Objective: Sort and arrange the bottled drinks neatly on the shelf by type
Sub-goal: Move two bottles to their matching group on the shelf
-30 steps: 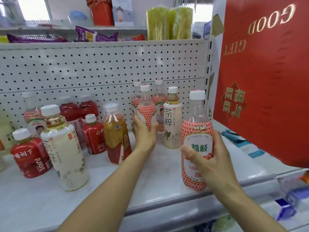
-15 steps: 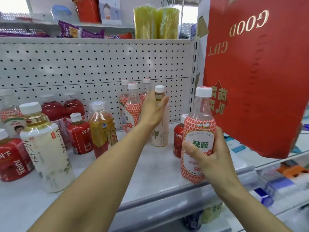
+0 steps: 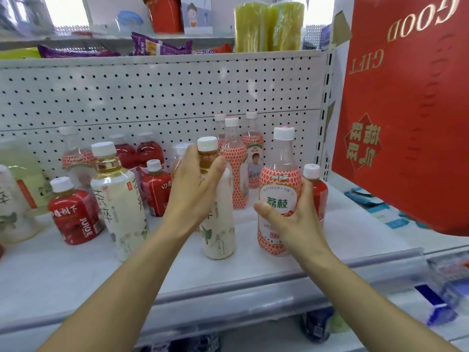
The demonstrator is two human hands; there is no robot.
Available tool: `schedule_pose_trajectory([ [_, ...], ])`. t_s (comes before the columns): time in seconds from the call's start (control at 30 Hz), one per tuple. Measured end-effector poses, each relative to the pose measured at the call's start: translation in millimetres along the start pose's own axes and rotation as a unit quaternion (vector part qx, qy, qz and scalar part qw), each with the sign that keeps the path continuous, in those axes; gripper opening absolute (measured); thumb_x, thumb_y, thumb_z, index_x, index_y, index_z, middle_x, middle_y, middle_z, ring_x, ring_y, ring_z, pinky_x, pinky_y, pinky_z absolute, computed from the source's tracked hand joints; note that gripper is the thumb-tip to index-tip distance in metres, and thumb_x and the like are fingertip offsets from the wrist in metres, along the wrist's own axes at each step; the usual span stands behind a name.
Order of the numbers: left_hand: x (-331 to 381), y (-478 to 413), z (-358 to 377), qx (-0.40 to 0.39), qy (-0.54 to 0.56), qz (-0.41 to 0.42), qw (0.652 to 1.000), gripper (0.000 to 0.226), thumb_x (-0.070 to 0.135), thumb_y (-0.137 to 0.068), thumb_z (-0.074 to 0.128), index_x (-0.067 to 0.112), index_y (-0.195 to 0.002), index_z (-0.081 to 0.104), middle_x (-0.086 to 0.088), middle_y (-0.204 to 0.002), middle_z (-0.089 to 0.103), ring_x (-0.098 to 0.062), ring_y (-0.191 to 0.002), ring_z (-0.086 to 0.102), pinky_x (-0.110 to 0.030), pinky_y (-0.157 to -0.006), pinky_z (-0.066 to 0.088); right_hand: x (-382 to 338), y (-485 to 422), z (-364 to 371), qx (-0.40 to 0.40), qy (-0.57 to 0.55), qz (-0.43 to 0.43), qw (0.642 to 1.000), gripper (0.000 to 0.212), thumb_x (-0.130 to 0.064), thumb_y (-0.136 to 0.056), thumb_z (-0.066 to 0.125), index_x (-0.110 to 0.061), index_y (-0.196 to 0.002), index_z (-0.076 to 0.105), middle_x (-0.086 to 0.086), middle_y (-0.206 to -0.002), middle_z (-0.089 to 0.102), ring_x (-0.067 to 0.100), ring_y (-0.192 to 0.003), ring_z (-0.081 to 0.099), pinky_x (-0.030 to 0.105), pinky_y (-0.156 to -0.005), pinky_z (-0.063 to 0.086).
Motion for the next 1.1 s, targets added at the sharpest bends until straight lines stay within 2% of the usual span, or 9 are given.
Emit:
schedule_pose_trajectory([
  [0.1, -1.3, 5.6, -14.0, 0.004, -0.012, -0.013, 1.0, 0.01, 0.046, -0.098, 0.05, 0.04, -0.095, 0.043, 0.008, -0.099, 0.059, -0.006, -0.09, 0.059, -0.026, -0.073, 0.047, 9.8, -19.5, 15.8, -0.016, 0.027, 0.005, 1.0, 0.083, -0.025, -0.081, 0.079, -0.043, -0.135, 0.018, -0.01, -0.13, 0.046, 0.005, -0.115, 0.049, 0.029, -0.099, 0.039],
  [0.23, 0.5, 9.0, -23.8, -0.002, 0.001, -0.037, 0.999, 0.024, 0.047, -0.098, 0.051, 0.026, -0.11, 0.051, 0.006, -0.107, 0.062, -0.006, -0.094, 0.059, -0.024, -0.074, 0.047, 22.5, -48.2, 28.1, -0.006, 0.067, 0.009, 0.998, 0.086, -0.018, -0.08, 0.076, -0.048, -0.132, 0.015, -0.001, -0.136, 0.042, 0.02, -0.126, 0.045, 0.048, -0.109, 0.04],
  [0.47, 4.1, 15.6, -24.1, -0.026, 0.054, -0.049, 0.997, 0.022, 0.047, -0.098, 0.051, 0.03, -0.111, 0.054, 0.015, -0.102, 0.063, 0.011, -0.086, 0.059, -0.022, -0.074, 0.045, 34.6, -95.8, 43.4, 0.01, 0.089, 0.02, 0.996, 0.082, -0.013, -0.085, 0.072, -0.026, -0.141, 0.013, 0.005, -0.139, 0.036, 0.026, -0.133, 0.04, 0.051, -0.11, 0.039],
  [0.7, 1.4, 23.2, -13.7, -0.006, 0.144, -0.068, 0.987, 0.024, 0.038, -0.093, 0.064, 0.029, -0.115, 0.057, 0.007, -0.111, 0.065, -0.006, -0.1, 0.064, -0.03, -0.087, 0.053, 33.2, -116.2, 48.4, 0.023, 0.109, 0.101, 0.989, 0.095, -0.011, -0.089, 0.068, -0.023, -0.154, 0.0, 0.01, -0.159, 0.016, 0.035, -0.145, 0.026, 0.061, -0.112, 0.034],
  [0.77, 4.4, 23.5, -9.9, -0.004, 0.164, -0.066, 0.984, 0.025, 0.035, -0.094, 0.065, 0.026, -0.116, 0.058, 0.007, -0.109, 0.066, -0.011, -0.102, 0.065, -0.037, -0.091, 0.054, 28.7, -99.9, 42.2, 0.032, 0.111, 0.08, 0.99, 0.09, -0.023, -0.092, 0.065, -0.025, -0.156, 0.002, 0.005, -0.163, 0.01, 0.031, -0.149, 0.019, 0.059, -0.115, 0.029],
  [0.87, 8.9, 22.3, 2.8, -0.001, 0.186, -0.067, 0.98, 0.031, 0.036, -0.095, 0.065, 0.023, -0.122, 0.058, 0.008, -0.112, 0.067, -0.012, -0.106, 0.065, -0.043, -0.096, 0.053, 17.1, -50.6, 38.4, -0.023, 0.051, 0.004, 0.998, 0.073, -0.07, -0.091, 0.042, -0.042, -0.154, 0.018, -0.008, -0.161, 0.026, 0.017, -0.147, 0.027, 0.054, -0.117, 0.028],
  [0.97, 10.8, 22.5, 16.1, -0.037, 0.189, -0.06, 0.979, 0.044, 0.051, -0.092, 0.06, 0.032, -0.131, 0.054, 0.006, -0.128, 0.061, -0.012, -0.121, 0.058, -0.047, -0.105, 0.047, 0.2, -5.6, 48.6, -0.139, -0.102, -0.041, 0.984, 0.054, -0.067, -0.094, 0.037, -0.049, -0.144, 0.04, -0.016, -0.149, 0.047, 0.005, -0.137, 0.043, 0.042, -0.111, 0.037],
  [1.07, 9.3, 32.2, 19.1, -0.126, 0.208, -0.071, 0.968, 0.062, 0.062, -0.091, 0.052, 0.046, -0.148, 0.035, 0.017, -0.149, 0.041, 0.0, -0.138, 0.039, -0.042, -0.117, 0.035, -6.6, 8.4, 53.8, -0.158, -0.086, -0.06, 0.982, 0.057, -0.067, -0.083, 0.06, -0.049, -0.135, 0.045, -0.019, -0.128, 0.063, 0.002, -0.117, 0.061, 0.033, -0.095, 0.052],
  [1.1, 7.3, 36.7, 15.4, -0.107, 0.193, -0.063, 0.973, 0.063, 0.062, -0.091, 0.052, 0.047, -0.149, 0.032, 0.023, -0.149, 0.036, 0.004, -0.14, 0.033, -0.038, -0.118, 0.032, -7.2, 9.7, 54.2, -0.149, -0.069, -0.057, 0.985, 0.061, -0.062, -0.075, 0.069, -0.05, -0.13, 0.046, -0.017, -0.12, 0.066, 0.002, -0.109, 0.065, 0.03, -0.087, 0.056],
])
Point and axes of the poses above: each hand's wrist, its own y-axis away from the middle knuckle, its own z-axis out of the palm, x = y × z, the point moved 2 cm from there along -y, towards the middle knuckle
